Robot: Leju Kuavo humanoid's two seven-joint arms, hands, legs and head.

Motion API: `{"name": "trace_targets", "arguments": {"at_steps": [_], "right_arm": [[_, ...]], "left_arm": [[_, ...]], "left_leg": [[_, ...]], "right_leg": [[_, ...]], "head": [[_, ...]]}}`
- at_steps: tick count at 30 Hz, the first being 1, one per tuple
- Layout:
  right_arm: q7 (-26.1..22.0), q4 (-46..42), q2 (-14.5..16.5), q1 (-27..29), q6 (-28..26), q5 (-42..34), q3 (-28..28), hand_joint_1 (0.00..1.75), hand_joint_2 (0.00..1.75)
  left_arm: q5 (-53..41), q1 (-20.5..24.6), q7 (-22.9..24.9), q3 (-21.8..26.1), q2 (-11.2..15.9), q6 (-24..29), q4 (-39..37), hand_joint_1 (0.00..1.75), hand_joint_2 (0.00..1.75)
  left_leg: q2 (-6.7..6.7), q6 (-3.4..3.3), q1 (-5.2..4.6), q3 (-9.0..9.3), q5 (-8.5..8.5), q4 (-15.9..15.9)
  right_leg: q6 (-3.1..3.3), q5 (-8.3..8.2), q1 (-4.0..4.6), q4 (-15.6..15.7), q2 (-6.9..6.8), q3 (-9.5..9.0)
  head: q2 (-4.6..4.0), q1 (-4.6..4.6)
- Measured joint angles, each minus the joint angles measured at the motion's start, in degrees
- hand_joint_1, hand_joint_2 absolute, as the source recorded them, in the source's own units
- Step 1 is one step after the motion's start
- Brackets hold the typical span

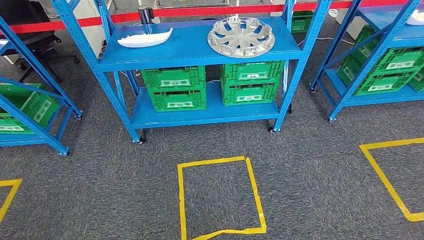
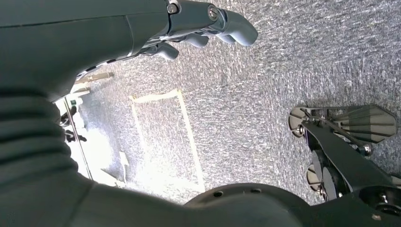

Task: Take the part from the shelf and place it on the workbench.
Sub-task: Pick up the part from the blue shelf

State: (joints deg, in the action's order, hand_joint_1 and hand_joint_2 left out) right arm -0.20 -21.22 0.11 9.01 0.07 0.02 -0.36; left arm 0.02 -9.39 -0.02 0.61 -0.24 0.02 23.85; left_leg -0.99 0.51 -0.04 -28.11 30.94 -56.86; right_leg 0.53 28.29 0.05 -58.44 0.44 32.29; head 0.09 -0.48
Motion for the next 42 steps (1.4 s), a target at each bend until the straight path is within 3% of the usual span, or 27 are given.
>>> {"name": "trace_targets", "arguments": {"at_steps": [3, 7, 16, 19, 20, 23, 34, 38, 42], "right_arm": [[0.00, -0.01, 0.00, 0.00, 0.00, 0.00, 0.01, 0.00, 1.75], [-0.23, -0.02, 0.08, -0.33, -0.27, 1.50, -1.43, 0.00, 1.75], [-2.29, 0.16, 1.22, -2.48, -2.33, 10.63, -10.95, 0.00, 1.75], [-3.03, 0.39, 1.78, -3.20, -2.95, 13.67, -14.47, 0.00, 1.75], [-3.31, 0.53, 2.00, -3.47, -3.10, 14.75, -15.72, 0.00, 1.31], [-4.22, 1.03, 2.65, -4.30, -3.65, 18.01, -19.61, 0.00, 0.00], [-8.79, 3.16, 4.67, -7.96, -4.77, 28.62, -34.44, 0.00, 0.00], [-11.24, 3.81, 4.98, -10.04, -4.27, 31.94, -39.49, 0.00, 1.75], [-14.28, 4.16, 5.05, -12.80, -3.38, 35.28, -44.08, 0.00, 1.75]], "left_arm": [[0.00, 0.02, 0.00, 0.00, 0.00, 0.00, -0.12, 0.00, 1.75], [-1.09, 0.47, -0.27, 0.87, -0.22, 0.45, -0.50, 0.00, 1.75], [-8.16, 2.94, -1.98, 7.25, -1.91, 3.73, -2.21, 0.00, 1.75], [-10.72, 3.76, -2.56, 9.65, -2.62, 5.02, -2.84, 0.00, 0.44], [-11.63, 4.06, -2.77, 10.55, -2.86, 5.49, -3.07, 0.00, 0.00], [-14.40, 4.98, -3.41, 13.25, -3.66, 6.94, -3.77, 0.00, 0.00], [-24.65, 8.15, -5.05, 22.49, -6.62, 12.06, -6.48, 0.00, 0.00], [-28.54, 9.15, -5.27, 25.62, -7.62, 13.84, -7.48, 0.00, 0.00], [-32.28, 10.05, -5.47, 28.67, -8.58, 15.49, -8.43, 0.00, 0.00]], "left_leg": [[0.01, 0.04, 0.00, 0.01, 0.03, 0.00], [0.01, 0.04, -0.01, 0.02, 0.04, 0.00], [0.01, 0.03, -0.05, 0.11, 0.04, -0.01], [0.01, 0.03, -0.06, 0.11, 0.04, -0.02], [0.01, 0.03, -0.06, 0.11, 0.04, -0.01], [0.01, 0.03, -0.06, 0.11, 0.04, -0.01], [0.01, 0.03, -0.06, 0.12, 0.04, -0.02], [0.01, 0.03, -0.06, 0.13, 0.04, -0.02], [0.01, 0.03, -0.06, 0.13, 0.04, -0.02]], "right_leg": [[0.00, 0.00, -0.03, 0.05, 0.00, -0.04], [-0.01, 0.00, -0.11, 0.09, 0.00, -0.07], [-0.07, -0.04, -0.15, 0.14, 0.01, -0.16], [-0.07, -0.04, -0.14, 0.14, 0.01, -0.16], [-0.07, -0.04, -0.14, 0.14, 0.01, -0.16], [-0.07, -0.04, -0.14, 0.14, 0.01, -0.16], [-0.07, -0.05, -0.15, 0.14, 0.01, -0.18], [-0.09, -0.06, -0.15, 0.14, 0.01, -0.19], [-0.11, -0.09, -0.15, 0.14, 0.01, -0.21]], "head": [[0.00, 0.00], [0.00, 0.00], [0.00, 0.00], [-0.01, 0.00], [-0.01, 0.00], [-0.01, 0.00], [-0.01, 0.00], [-0.01, 0.00], [0.00, 0.00]]}}
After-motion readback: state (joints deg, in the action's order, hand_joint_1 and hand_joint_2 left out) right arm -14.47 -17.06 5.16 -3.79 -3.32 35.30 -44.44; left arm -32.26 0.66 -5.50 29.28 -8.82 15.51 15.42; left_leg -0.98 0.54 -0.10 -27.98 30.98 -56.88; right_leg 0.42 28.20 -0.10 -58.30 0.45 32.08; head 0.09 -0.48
